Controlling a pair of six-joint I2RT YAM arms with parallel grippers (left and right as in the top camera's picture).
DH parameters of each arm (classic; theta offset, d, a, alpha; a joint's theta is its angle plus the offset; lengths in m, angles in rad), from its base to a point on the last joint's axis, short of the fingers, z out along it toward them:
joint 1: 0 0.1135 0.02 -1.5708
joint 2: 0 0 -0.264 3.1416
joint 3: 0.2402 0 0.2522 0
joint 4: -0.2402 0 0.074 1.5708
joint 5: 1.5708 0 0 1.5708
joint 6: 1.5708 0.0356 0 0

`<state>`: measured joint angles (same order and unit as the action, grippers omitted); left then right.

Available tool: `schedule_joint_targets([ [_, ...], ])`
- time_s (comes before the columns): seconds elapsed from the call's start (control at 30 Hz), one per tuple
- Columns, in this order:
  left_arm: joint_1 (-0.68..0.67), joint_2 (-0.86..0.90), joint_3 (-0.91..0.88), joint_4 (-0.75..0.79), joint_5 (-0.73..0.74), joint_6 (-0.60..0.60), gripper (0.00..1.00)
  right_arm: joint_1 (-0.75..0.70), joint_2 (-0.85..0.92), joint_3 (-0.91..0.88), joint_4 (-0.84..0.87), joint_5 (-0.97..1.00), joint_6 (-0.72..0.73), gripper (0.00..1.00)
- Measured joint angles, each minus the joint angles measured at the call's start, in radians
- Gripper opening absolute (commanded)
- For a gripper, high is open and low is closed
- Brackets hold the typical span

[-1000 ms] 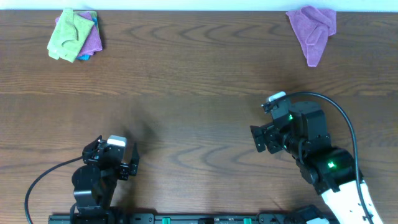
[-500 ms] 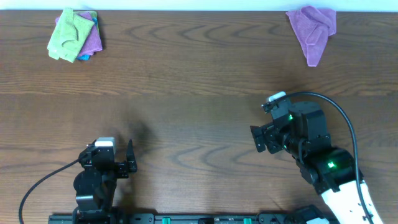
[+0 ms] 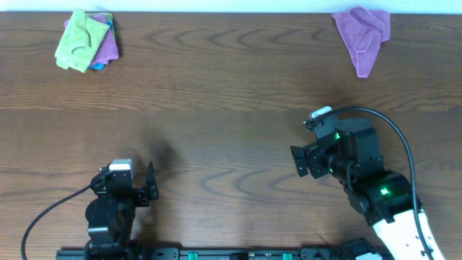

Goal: Fold the cloth

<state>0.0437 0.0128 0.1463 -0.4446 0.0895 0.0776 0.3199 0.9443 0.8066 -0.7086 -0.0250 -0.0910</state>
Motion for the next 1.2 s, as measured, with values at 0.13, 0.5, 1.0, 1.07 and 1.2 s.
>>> schedule_joint_targets([
  [0.13, 0.000, 0.000, 0.000, 0.000, 0.000, 0.000, 0.96, 0.000, 0.000, 0.000, 0.000, 0.000, 0.000, 0.99],
  [0.5, 0.000, 0.000, 0.000, 0.000, 0.000, 0.000, 0.95, -0.004, -0.017, -0.001, -0.032, 0.026, -0.021, 0.99],
  [1.0, 0.000, -0.001, 0.000, 0.001, 0.000, 0.000, 0.96, -0.180, -0.510, -0.440, 0.160, 0.089, -0.209, 0.99],
  [1.07, 0.000, -0.002, 0.000, 0.001, 0.000, 0.000, 0.96, -0.180, -0.563, -0.487, 0.163, 0.089, -0.211, 0.99],
  [1.2, 0.000, -0.002, 0.000, 0.001, 0.000, 0.000, 0.96, -0.181, -0.669, -0.565, 0.168, 0.089, -0.213, 0.99],
])
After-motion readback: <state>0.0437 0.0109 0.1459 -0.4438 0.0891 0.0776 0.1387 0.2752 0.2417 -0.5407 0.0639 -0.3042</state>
